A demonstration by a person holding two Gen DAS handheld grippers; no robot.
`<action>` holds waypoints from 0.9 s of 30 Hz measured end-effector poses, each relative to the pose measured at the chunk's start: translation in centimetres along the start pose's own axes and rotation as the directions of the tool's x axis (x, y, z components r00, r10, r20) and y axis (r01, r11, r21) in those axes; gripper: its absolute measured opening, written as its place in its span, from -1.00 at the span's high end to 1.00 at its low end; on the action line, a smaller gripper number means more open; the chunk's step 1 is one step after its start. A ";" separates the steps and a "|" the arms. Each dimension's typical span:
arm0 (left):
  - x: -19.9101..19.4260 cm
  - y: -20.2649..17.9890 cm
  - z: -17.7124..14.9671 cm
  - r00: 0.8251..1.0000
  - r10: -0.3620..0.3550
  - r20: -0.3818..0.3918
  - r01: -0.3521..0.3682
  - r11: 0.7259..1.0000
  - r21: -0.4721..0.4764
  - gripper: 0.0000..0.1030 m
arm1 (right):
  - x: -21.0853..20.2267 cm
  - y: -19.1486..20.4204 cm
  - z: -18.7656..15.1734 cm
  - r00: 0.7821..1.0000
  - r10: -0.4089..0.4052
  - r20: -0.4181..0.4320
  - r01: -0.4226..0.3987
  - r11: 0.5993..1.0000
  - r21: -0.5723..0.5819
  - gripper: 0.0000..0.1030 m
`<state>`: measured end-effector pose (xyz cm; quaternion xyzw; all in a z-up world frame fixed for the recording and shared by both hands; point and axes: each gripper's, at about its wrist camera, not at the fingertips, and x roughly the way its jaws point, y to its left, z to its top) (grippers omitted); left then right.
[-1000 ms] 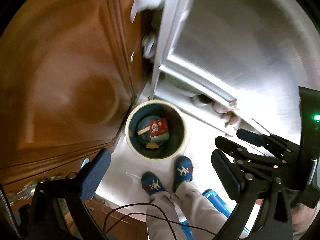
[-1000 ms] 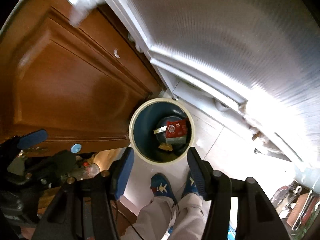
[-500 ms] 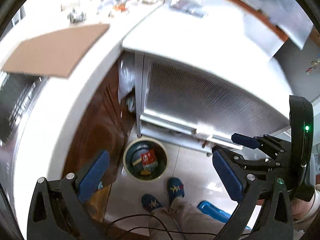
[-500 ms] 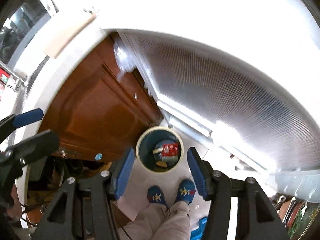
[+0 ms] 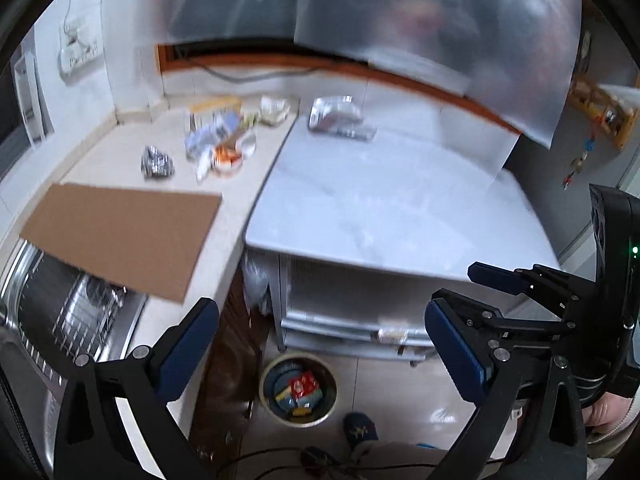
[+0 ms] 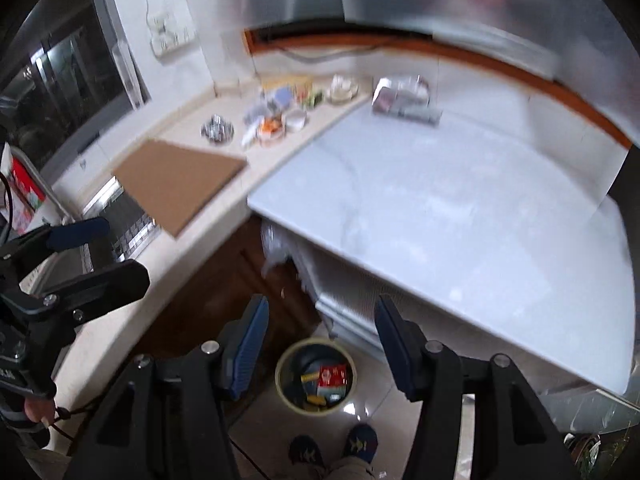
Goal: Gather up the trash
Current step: 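Raise both tools back toward the table, then reach the right tool to the coffee packet and clear plastic bag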
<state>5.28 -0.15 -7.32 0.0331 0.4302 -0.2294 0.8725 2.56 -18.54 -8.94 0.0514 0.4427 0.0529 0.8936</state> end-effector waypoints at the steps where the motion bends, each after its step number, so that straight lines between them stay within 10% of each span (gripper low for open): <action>1: -0.4 0.2 0.6 1.000 -0.005 0.016 0.005 1.000 -0.001 -0.98 | -0.5 -0.1 0.7 1.000 -0.001 0.016 0.001 1.000 0.005 -0.08; 13: 1.0 1.7 7.2 0.997 -0.021 0.073 0.025 0.998 -0.064 -0.98 | 1.3 -3.2 8.1 0.997 0.053 0.059 -0.055 0.998 0.037 -0.08; 27: 15.5 2.6 19.6 1.000 0.018 0.005 -0.017 0.986 -0.168 -0.98 | 11.1 -11.9 21.1 0.994 0.101 0.047 -0.102 0.995 0.020 -0.07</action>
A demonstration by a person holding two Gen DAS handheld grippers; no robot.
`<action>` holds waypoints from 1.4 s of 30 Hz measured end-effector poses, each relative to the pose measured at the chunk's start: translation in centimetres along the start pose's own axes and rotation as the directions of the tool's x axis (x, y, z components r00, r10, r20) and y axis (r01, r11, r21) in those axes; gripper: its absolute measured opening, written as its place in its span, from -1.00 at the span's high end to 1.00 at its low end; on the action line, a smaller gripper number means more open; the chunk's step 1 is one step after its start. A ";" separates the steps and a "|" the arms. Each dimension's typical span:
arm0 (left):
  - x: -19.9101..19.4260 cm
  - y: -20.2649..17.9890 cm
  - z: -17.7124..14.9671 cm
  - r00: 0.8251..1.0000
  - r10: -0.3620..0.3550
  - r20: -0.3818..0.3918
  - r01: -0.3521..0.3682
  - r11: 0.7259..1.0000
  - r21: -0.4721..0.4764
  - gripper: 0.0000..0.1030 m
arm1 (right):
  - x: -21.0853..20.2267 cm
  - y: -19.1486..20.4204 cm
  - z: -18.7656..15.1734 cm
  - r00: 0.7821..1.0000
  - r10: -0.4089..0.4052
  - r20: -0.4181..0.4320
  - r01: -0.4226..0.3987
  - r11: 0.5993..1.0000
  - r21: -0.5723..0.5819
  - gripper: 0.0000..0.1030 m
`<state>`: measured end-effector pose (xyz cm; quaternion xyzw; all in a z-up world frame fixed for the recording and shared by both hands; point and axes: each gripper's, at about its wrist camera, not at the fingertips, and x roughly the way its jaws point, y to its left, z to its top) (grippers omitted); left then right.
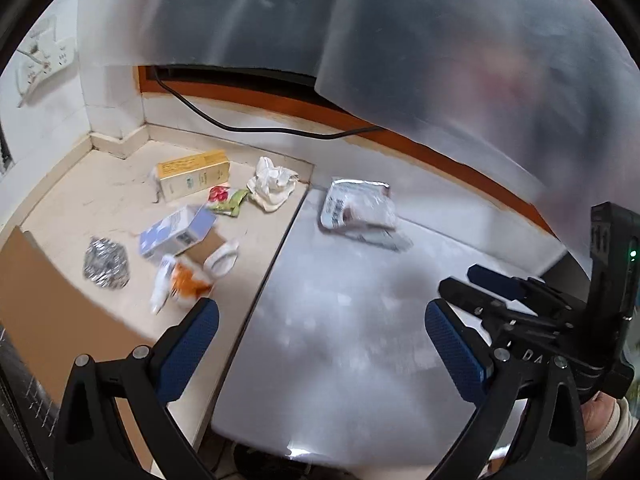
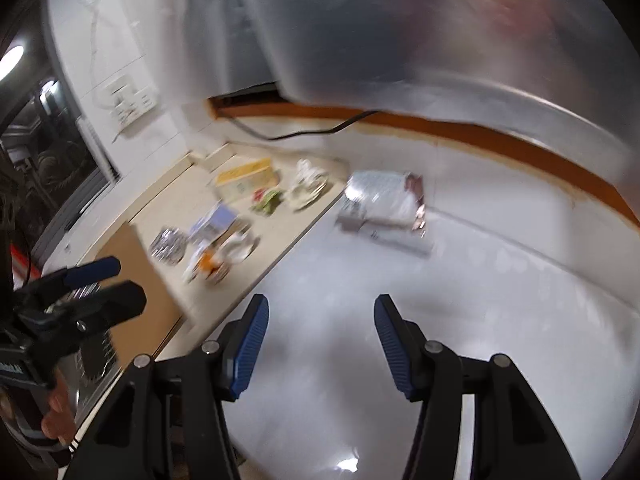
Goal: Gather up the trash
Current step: 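Reach the right tool to the coffee packet and clear plastic bag, then grasp the clear plastic bag with the right tool while the left tool grasps the coffee packet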
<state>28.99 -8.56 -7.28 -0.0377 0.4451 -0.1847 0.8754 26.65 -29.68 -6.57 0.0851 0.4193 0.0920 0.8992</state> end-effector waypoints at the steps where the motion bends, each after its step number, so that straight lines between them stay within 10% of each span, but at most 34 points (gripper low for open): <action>1: 1.2 0.0 0.8 1.000 -0.001 -0.007 0.001 1.000 -0.014 -0.98 | 1.0 -1.0 1.2 1.000 -0.002 0.000 0.002 1.000 0.009 -0.07; 16: 12.4 1.0 6.0 0.995 0.050 -0.090 -0.058 0.995 -0.087 -0.98 | 13.0 -7.0 6.6 0.999 -0.013 -0.037 0.016 0.998 0.068 -0.04; 20: 13.7 0.9 6.5 0.994 0.033 -0.103 -0.044 0.994 -0.100 -0.98 | 15.2 -7.8 6.6 0.999 0.005 -0.051 -0.001 0.996 0.091 0.27; 27: 15.8 1.6 6.6 0.989 -0.013 -0.150 -0.010 0.988 -0.152 -0.98 | 15.6 -8.2 6.1 0.998 0.060 -0.031 -0.057 0.995 0.084 0.61; 42: 20.9 1.9 5.1 0.957 -0.123 -0.264 0.049 0.962 -0.269 -0.95 | 14.4 -9.2 4.1 0.996 0.091 -0.017 -0.087 0.982 0.165 0.66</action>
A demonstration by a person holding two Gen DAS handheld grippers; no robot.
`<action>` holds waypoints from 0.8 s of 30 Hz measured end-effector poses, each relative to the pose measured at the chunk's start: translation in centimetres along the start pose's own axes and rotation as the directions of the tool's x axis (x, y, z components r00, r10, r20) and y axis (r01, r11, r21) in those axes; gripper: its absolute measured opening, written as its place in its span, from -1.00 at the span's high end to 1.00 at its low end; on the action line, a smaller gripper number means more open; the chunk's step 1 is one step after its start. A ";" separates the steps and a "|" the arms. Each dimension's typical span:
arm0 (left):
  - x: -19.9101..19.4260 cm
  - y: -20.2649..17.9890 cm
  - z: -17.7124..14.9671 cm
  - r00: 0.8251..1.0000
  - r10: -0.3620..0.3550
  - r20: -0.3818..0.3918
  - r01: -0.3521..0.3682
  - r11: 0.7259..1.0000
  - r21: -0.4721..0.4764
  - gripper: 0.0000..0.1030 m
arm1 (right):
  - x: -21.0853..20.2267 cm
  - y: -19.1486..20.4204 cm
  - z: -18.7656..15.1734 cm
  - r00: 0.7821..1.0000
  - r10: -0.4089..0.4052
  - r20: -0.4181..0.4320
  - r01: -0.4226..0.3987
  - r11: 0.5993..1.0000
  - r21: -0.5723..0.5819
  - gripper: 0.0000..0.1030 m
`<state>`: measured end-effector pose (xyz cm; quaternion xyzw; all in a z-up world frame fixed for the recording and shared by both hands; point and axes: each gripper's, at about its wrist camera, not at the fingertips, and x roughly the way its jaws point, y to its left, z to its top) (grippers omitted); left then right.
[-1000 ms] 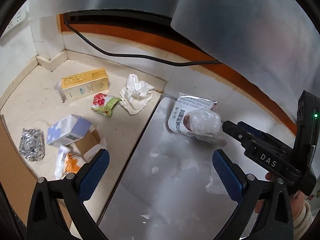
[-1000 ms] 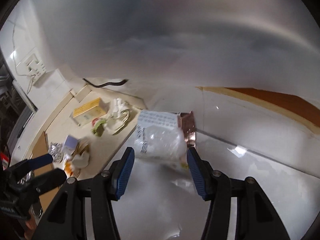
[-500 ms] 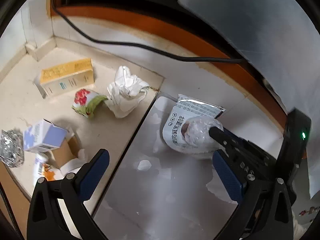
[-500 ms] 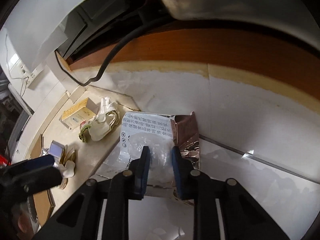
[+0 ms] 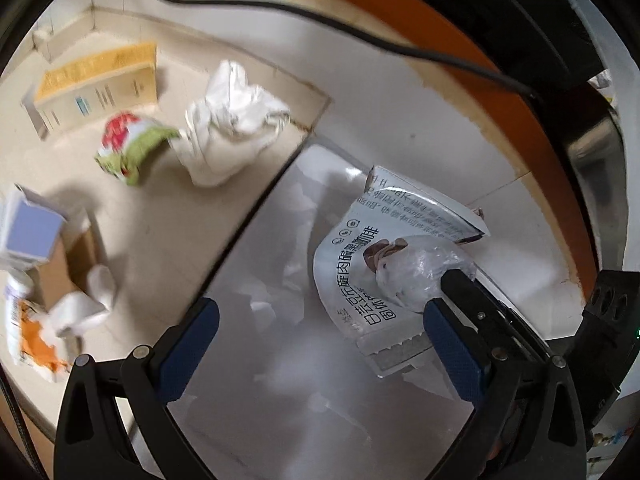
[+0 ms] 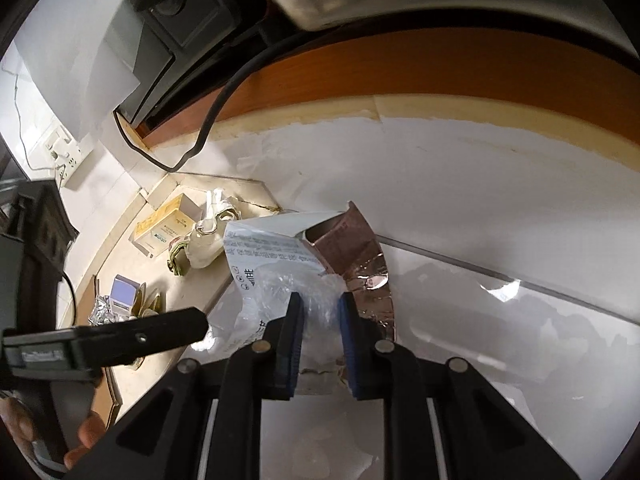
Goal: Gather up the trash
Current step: 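Grasp the clear plastic bag with the right tool while the left tool grasps the coffee packet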
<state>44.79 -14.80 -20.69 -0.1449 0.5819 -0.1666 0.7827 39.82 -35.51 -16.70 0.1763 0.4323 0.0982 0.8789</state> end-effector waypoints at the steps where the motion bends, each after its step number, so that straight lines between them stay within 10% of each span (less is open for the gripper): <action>1: 0.3 0.0 -0.1 1.000 -0.019 -0.011 0.019 1.000 -0.007 -0.93 | -0.1 -0.2 0.0 1.000 0.003 0.000 -0.003 1.000 0.010 0.66; 6: 1.6 -0.1 -0.7 0.997 -0.065 -0.043 0.062 0.997 -0.055 -0.46 | -0.2 -1.2 -0.1 1.000 0.029 0.005 -0.030 0.997 0.068 0.66; 14: 3.8 0.2 -1.5 0.987 -0.151 -0.062 0.142 0.981 -0.134 -0.36 | -0.5 -1.5 -0.4 0.999 0.045 0.012 -0.046 0.994 0.097 0.67; 24: 3.8 0.0 -3.3 0.968 -0.249 -0.018 0.243 0.956 -0.166 0.65 | -1.6 -1.5 -1.1 0.999 0.040 0.026 -0.042 0.993 0.112 0.68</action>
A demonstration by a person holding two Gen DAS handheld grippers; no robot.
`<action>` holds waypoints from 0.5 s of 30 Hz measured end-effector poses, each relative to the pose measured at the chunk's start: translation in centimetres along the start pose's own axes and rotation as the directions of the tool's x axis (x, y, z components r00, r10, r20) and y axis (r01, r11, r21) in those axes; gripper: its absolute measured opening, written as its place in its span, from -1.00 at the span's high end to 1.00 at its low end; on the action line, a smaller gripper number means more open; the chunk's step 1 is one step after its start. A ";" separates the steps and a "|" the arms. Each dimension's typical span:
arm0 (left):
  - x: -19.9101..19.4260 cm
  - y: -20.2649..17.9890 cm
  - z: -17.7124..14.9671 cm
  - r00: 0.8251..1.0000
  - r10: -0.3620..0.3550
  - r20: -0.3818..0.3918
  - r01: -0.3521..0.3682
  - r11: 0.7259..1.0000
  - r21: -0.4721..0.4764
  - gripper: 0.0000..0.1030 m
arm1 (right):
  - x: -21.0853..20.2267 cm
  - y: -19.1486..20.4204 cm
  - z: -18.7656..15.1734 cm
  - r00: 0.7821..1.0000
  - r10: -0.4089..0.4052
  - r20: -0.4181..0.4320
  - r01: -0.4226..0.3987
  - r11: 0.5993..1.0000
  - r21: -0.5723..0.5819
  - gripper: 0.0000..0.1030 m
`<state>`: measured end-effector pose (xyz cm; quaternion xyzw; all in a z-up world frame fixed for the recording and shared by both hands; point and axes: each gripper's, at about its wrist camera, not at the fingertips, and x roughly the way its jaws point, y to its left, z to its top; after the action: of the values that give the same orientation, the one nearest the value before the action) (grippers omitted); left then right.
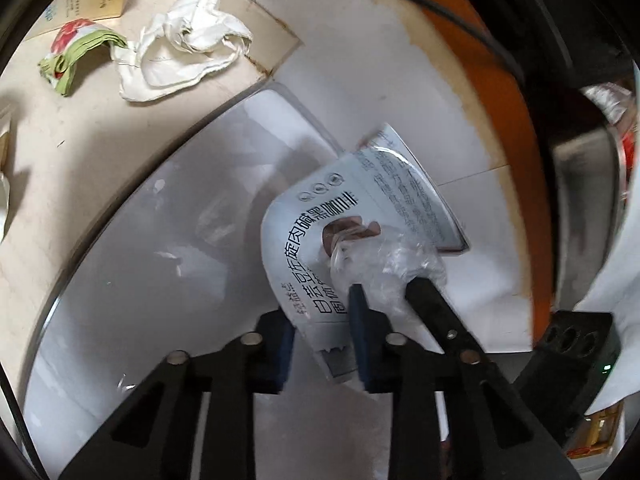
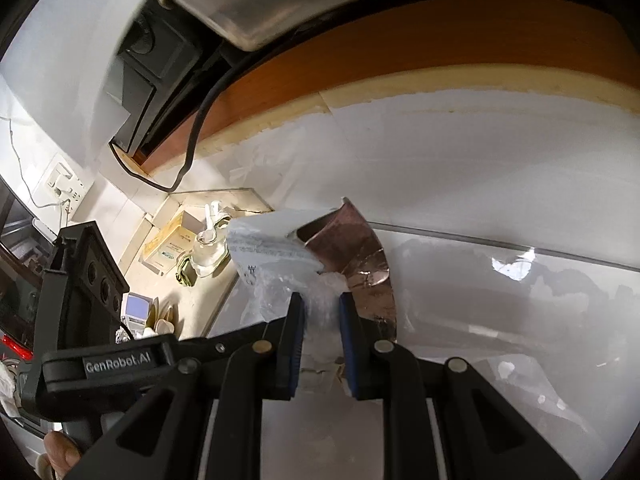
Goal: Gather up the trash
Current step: 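Grasp the clear plastic bag with the right tool while the left tool grasps the coffee packet, then carry the coffee packet and plastic bag down over the floor trash bin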
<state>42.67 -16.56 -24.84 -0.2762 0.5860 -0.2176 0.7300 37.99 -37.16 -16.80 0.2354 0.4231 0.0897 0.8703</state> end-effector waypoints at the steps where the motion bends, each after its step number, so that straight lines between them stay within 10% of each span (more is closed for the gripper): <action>1: -0.4 0.0 -0.3 1.000 -0.006 0.011 0.006 1.000 0.001 0.68 | -0.3 0.1 -0.1 1.000 0.002 0.001 -0.002 1.000 0.002 0.68; 15: -11.8 -1.1 -7.4 0.979 0.104 0.178 -0.131 0.980 0.152 0.91 | -5.9 5.5 -7.9 1.000 -0.016 -0.024 0.012 0.988 -0.156 0.68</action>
<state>32.86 -10.95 -16.61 -0.1978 0.5175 -0.1968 0.8089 28.37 -31.80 -14.22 0.1627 0.4274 0.1192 0.8813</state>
